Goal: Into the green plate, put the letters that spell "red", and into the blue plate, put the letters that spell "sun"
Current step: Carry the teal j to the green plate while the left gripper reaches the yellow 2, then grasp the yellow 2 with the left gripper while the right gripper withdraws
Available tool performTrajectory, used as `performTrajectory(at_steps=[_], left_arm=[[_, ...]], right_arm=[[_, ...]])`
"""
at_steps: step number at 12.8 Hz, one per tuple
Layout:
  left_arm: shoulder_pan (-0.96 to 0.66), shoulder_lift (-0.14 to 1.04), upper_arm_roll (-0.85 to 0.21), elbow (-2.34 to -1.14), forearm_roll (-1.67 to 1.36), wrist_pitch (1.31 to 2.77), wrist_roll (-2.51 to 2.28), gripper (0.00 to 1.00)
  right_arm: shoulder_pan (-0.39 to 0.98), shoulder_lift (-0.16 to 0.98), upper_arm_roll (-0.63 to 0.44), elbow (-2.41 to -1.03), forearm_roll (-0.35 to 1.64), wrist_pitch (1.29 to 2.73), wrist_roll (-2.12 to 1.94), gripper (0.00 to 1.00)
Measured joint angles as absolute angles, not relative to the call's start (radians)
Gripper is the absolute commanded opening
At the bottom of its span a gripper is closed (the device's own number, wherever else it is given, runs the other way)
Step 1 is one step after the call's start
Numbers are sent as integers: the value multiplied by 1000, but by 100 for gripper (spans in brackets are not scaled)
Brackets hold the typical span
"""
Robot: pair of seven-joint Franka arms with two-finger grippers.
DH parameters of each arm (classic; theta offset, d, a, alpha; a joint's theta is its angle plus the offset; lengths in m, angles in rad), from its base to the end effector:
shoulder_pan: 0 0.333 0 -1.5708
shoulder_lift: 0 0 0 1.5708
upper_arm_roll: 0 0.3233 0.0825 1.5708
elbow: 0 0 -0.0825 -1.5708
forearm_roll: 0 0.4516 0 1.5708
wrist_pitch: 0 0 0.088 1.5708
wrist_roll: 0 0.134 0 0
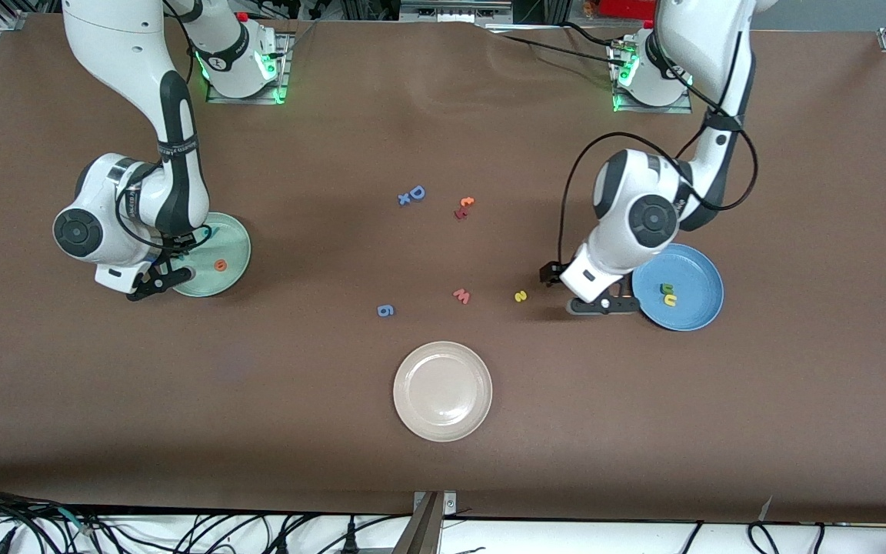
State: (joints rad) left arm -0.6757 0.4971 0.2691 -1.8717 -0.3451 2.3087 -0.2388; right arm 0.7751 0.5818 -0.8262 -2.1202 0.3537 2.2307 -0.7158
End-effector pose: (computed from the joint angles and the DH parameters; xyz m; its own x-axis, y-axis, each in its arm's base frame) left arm 0.6225 -0.2855 0.1846 0.9968 0.0371 -0.0704 0.0444 -0.9935 0.1049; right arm 0.5788 -0.0486 0.1278 0.8677 0.4032 -0.2909 0.4246 -0.9053 0.0116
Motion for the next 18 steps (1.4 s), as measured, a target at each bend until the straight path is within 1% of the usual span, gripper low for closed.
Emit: performTrajectory(at_steps=[4,5,7,10,12,16,18], left_arm=[[-706,559,240,-1815,-303,2311,-155,98],[-708,572,234,-1807,-290,2316,-99,98],[-713,592,229,-1799,-286,2341,22,97],[-713,608,228,-1794,-285,2354,130,95],[-718,623,215,-1787,-284,2384,173,92],[-730,665,196,-1785,-275,2446,223,92],[-733,679,196,-1783,-260,2468,240,86]], right_arm=[[782,584,-820,-2111,368,2225,-716,100],[785,583,-820,-2099,370,2203,-715,100],[787,580,-821,-2032,372,2091,-707,100],[789,574,-824,-1863,372,1856,-606,100],[792,568,-824,-1759,372,1730,-547,100],[793,565,-828,-1640,372,1607,-484,100],[794,549,-819,-1594,358,1558,-418,100]])
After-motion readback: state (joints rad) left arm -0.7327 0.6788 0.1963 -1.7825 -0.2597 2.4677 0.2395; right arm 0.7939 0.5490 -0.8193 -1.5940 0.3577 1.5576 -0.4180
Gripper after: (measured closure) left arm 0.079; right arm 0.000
